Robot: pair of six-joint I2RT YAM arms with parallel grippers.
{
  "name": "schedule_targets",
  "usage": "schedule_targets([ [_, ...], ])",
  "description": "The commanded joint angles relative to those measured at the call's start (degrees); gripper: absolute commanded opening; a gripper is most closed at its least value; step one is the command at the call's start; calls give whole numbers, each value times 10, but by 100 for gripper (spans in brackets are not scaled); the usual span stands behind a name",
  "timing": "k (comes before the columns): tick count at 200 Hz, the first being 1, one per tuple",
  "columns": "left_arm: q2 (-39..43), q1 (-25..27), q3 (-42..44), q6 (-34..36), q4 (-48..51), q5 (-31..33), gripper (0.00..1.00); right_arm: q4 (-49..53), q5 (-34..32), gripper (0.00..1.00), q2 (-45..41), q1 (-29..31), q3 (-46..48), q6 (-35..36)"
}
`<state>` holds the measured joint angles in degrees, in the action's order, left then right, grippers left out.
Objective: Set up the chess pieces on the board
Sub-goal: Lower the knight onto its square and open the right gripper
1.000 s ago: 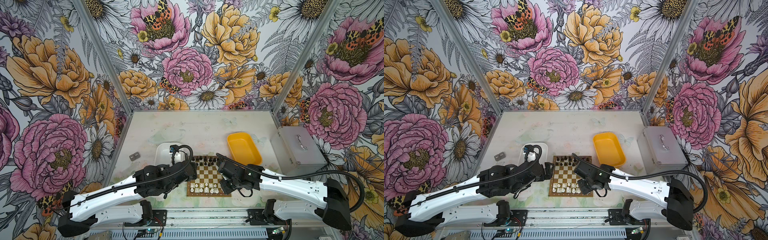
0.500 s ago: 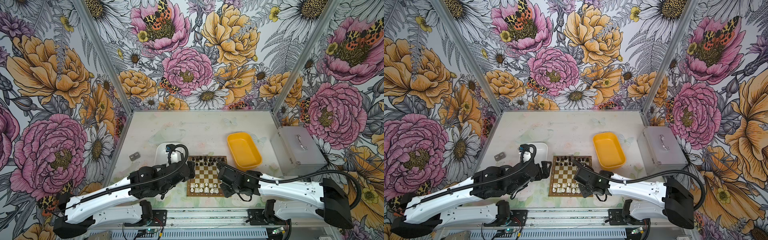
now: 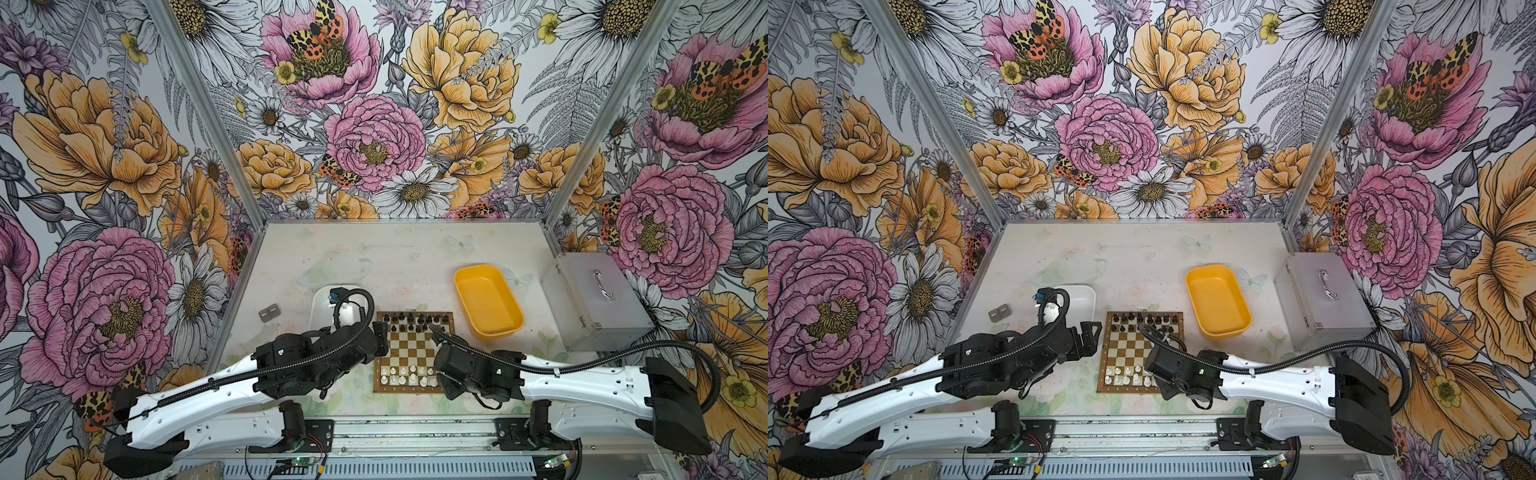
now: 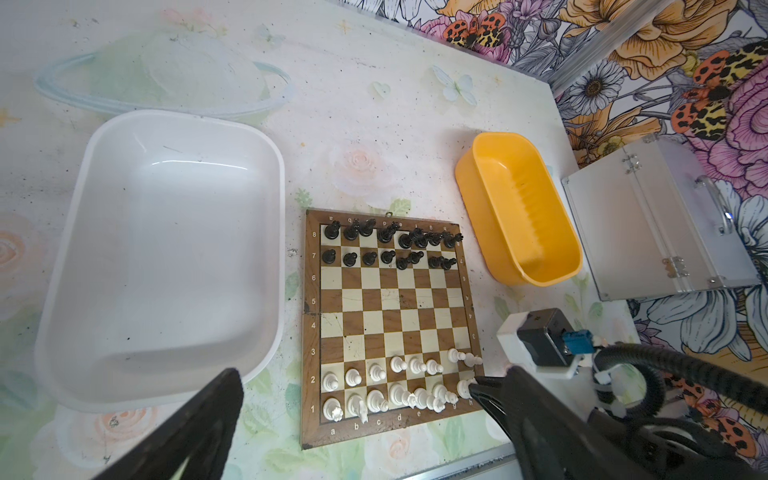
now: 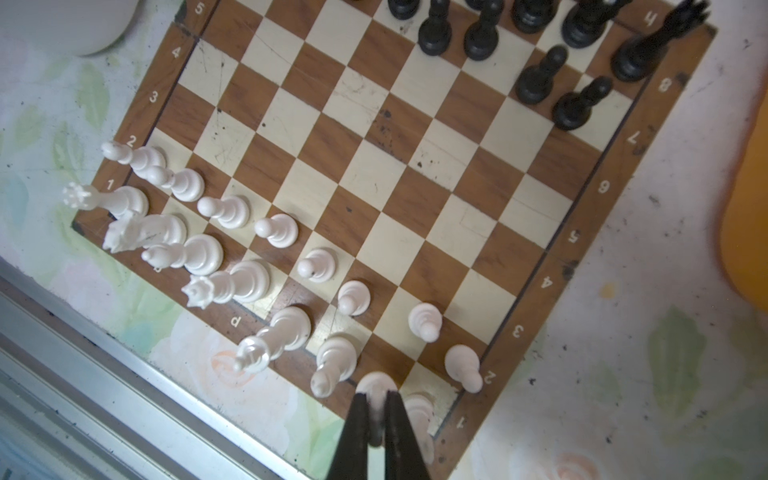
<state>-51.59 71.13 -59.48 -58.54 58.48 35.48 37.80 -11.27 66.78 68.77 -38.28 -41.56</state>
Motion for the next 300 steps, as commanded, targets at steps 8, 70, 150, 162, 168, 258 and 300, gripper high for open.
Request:
schedule_targets([
  [8, 13, 6, -6, 11, 0, 23, 99, -23, -28, 0, -10, 9, 15, -15],
  [70, 11, 9, -12, 16, 0, 24, 99, -46, -43, 0, -17, 19, 39, -23],
  [150, 3, 12, -24, 24, -1, 28, 99, -63, -55, 0, -17, 28, 50, -23],
  [162, 1, 12, -25, 25, 0, 27, 99, -66, -54, 1, -16, 29, 51, -22],
  [168, 0, 13, -27, 26, 1, 27, 99, -67, -54, 1, -16, 29, 52, -21],
  [258, 1, 13, -33, 33, 0, 31, 99, -78, -48, 1, -9, 30, 57, -19],
  [300, 5, 14, -32, 34, 1, 34, 99, -82, -52, 2, -7, 33, 62, -24],
])
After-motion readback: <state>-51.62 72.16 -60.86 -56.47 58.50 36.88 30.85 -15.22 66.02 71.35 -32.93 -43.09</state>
